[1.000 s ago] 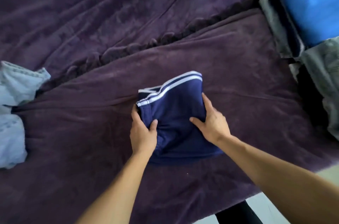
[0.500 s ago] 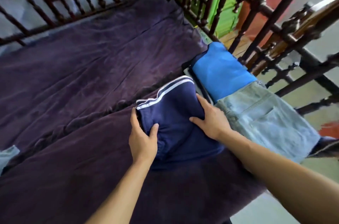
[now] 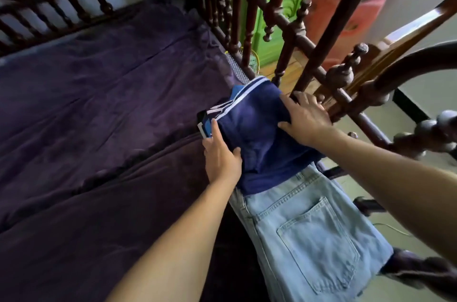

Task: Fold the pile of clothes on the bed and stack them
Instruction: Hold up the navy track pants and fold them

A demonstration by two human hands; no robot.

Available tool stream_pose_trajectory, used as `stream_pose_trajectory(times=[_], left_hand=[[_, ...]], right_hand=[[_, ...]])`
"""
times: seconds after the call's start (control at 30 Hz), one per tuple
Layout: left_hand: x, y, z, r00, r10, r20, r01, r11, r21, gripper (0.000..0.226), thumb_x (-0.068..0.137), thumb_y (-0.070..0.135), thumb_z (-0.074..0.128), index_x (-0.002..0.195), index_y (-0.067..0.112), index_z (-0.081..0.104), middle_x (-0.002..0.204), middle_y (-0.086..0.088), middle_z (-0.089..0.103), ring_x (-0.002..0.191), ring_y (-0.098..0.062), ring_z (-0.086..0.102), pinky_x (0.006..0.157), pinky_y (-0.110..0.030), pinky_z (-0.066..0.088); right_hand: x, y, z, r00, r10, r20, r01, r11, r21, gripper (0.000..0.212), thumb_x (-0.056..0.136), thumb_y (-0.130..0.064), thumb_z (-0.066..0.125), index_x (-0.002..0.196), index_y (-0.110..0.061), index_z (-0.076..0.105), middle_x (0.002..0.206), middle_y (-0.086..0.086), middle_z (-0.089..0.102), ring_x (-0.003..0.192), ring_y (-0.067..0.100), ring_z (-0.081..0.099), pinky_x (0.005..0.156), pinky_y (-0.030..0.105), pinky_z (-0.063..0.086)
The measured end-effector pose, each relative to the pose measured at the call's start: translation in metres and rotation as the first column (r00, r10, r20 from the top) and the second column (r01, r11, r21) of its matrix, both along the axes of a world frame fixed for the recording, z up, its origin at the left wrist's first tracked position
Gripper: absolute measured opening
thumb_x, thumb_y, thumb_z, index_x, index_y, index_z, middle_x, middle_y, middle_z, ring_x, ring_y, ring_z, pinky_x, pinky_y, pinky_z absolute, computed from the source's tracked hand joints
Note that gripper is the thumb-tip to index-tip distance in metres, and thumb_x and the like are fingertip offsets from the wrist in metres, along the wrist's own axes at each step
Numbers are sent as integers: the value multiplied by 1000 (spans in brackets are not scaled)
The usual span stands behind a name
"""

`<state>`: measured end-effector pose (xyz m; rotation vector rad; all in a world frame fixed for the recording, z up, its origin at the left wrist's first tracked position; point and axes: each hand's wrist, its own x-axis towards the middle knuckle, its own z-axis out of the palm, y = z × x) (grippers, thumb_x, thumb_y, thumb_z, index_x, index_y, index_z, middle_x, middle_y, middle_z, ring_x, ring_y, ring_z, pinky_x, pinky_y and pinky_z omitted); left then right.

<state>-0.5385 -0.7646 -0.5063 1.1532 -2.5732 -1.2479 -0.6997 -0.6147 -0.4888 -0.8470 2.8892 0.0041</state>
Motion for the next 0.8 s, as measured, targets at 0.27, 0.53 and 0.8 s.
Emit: stream_pose_trajectory(times=[0.27,0.53,0.8], left_hand=[[-18,-28,-69,772,-491,404,632,658,-409,62,92,21,43,149,36,22,161,0,-3,142,-29,14,103,-47,31],[12,-42,-74,765,-511,392,628,727,-278,74,86,12,48,150,36,19,161,3,-3,138,-27,22,100,-46,35],[171,-19,-21,879,-285,383,336,939,-73,31,96,27,44,124,24,57,117,0,63,107,-21,60,81,-31,46]], right_hand=[[20,-1,-99,994,96,53,-98,995,31,67,93,-65,18,153,-35,14,163,8,0,149,31,-5,117,56,4],[26,-9,-110,988,55,147,-67,995,79,68,94,-65,15,154,-33,11,163,7,1,149,30,0,115,55,11],[102,-33,-47,978,-73,195,52,993,109,52,92,-31,47,141,-16,39,143,11,40,131,34,36,102,47,34]])
